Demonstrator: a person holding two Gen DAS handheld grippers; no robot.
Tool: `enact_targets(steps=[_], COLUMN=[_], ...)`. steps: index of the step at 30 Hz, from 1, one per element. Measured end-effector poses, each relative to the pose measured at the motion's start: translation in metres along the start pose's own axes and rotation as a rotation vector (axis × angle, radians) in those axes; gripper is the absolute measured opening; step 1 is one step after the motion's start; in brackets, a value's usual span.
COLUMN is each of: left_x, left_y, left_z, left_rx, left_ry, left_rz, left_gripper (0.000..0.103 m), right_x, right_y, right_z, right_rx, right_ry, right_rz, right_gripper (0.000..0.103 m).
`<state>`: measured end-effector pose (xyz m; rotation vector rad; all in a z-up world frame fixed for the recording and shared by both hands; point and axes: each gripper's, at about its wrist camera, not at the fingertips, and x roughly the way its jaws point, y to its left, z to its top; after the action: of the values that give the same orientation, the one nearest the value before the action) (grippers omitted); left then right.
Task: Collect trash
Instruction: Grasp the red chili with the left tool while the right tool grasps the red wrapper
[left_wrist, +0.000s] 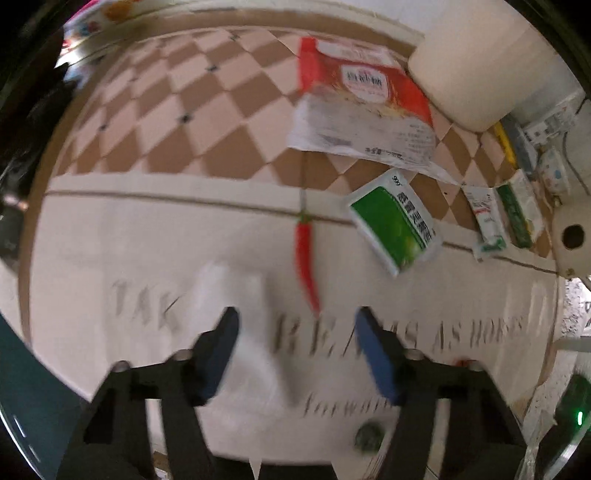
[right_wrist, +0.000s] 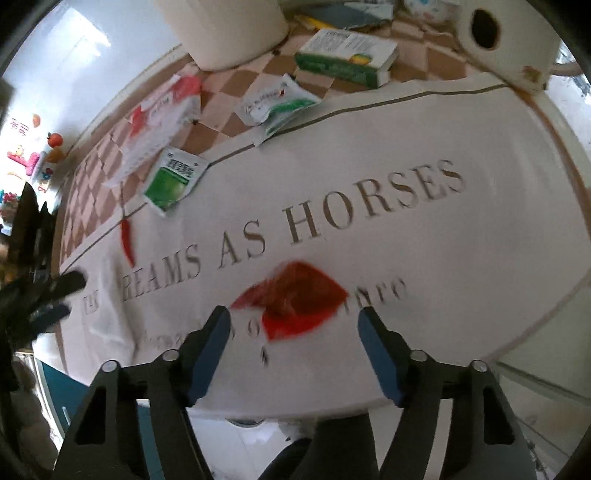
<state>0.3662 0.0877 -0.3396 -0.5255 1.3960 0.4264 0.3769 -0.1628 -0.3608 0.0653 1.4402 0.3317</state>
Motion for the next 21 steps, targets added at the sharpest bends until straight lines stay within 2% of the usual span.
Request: enact_targets(steps=[2,3,4,5,6,7,8,11,15,21], left_x=[0.016,0.023,0.027,0.024,0.025,0.026,0.025,0.02,-0.003,-0.063], left_y=[-0.008,-0.01,-0.012,-0.014,-0.016,-0.015,-0.014,-0.011,-0.001,0.014], left_z=[0.012,0.016,0.019,0.021,0.022,0.022,0.021,0.013,-0.006,-0.045], left_rx=[0.015,0.021,0.026,0.037,0.051,0.048,0.043,0.055,0.054,0.069], left_ry=[0.036,0.046,0.048,0.016,0.016,0.018,0.008,-0.024,-0.081,-0.192], left_rz=[0.024,0.034,0.049,0.067,0.074,0.074,0.08,0.124,0.147,0.112], left_gripper=[0.044,0.03,0.021,0.016,0.007,0.007,0.007,0.006,0.006,0.006], right_x=[0.012,0.012,0.015,0.017,0.018,0.019,0.02,0.02,0.015,-0.015], right_y=[0.003,0.008,0.012,0.013,0.015,0.017,0.018,0.014,0.008,0.003], right_z=[0.004,0.006,0.008,0.01,0.012,0.012,0.013,0.014,0.015,0.008], right_rx=[-0.015,-0.04,-0.059,-0.065,-0.068,-0.081,-0.089,-0.084,-0.067,-0.011], right_ry=[0.001,-0.023,-0.028,-0.03,-0.033,-0.041,-0.048,-0.05,-0.05,-0.081], right_rz=[0.012,-0.005,-0.01,-0.006,-0.012,-0.023,-0.028,-0.003,0.036,0.119], right_gripper=[0.062,0.056,0.047,0.043,0.042,0.039,0.021,0.02,0.019,0.018])
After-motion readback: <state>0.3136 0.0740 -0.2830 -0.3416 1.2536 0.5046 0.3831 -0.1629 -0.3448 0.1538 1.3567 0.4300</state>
